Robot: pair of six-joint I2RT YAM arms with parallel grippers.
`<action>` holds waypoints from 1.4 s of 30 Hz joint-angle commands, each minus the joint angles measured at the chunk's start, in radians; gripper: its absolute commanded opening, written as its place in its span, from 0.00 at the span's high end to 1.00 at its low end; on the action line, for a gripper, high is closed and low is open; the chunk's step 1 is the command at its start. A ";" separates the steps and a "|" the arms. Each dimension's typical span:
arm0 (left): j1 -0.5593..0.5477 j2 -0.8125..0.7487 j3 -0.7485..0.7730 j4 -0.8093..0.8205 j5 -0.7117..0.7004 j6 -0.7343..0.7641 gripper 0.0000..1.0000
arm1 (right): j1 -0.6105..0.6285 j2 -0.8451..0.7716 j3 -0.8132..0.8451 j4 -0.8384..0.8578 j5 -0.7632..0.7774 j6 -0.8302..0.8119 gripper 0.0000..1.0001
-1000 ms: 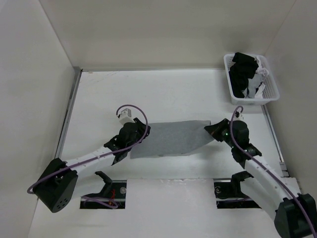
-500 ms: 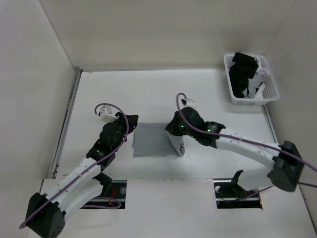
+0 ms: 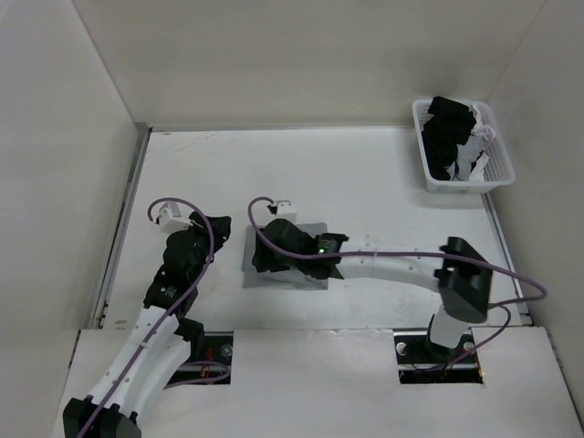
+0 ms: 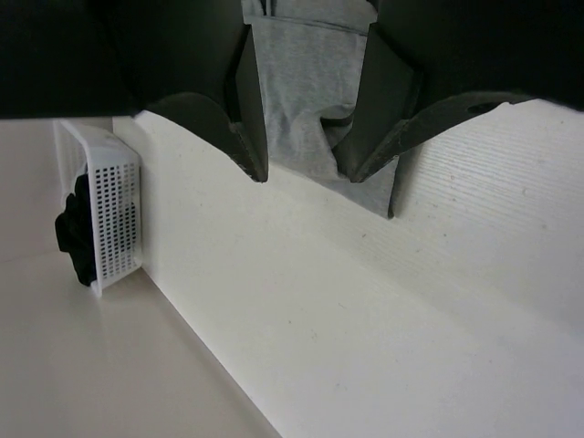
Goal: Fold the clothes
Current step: Fold the tank top
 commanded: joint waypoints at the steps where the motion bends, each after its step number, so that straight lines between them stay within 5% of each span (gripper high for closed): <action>1: -0.012 0.040 0.005 0.027 0.043 0.022 0.61 | -0.017 -0.242 -0.098 0.056 0.087 -0.030 0.47; 2: -0.022 0.057 0.007 0.041 0.043 0.021 0.61 | -0.038 -0.286 -0.149 0.065 0.095 -0.028 0.49; 7: -0.177 0.186 0.020 0.156 0.013 0.011 0.60 | -0.142 -0.321 -0.296 0.104 0.008 -0.031 0.95; 9: -0.261 0.253 0.030 0.186 -0.019 0.021 0.60 | -0.155 -0.322 -0.344 0.143 0.015 -0.034 0.99; 15: -0.340 0.419 0.010 0.206 -0.175 0.059 0.58 | -0.199 -0.322 -0.404 0.249 -0.051 -0.056 0.84; 24: -0.302 0.660 0.034 0.444 -0.082 0.123 0.55 | -0.094 -0.269 -0.430 0.308 -0.129 -0.051 0.58; 42: -0.230 0.845 0.134 0.530 0.003 0.142 0.61 | -0.011 -0.118 -0.304 0.286 -0.140 -0.102 0.54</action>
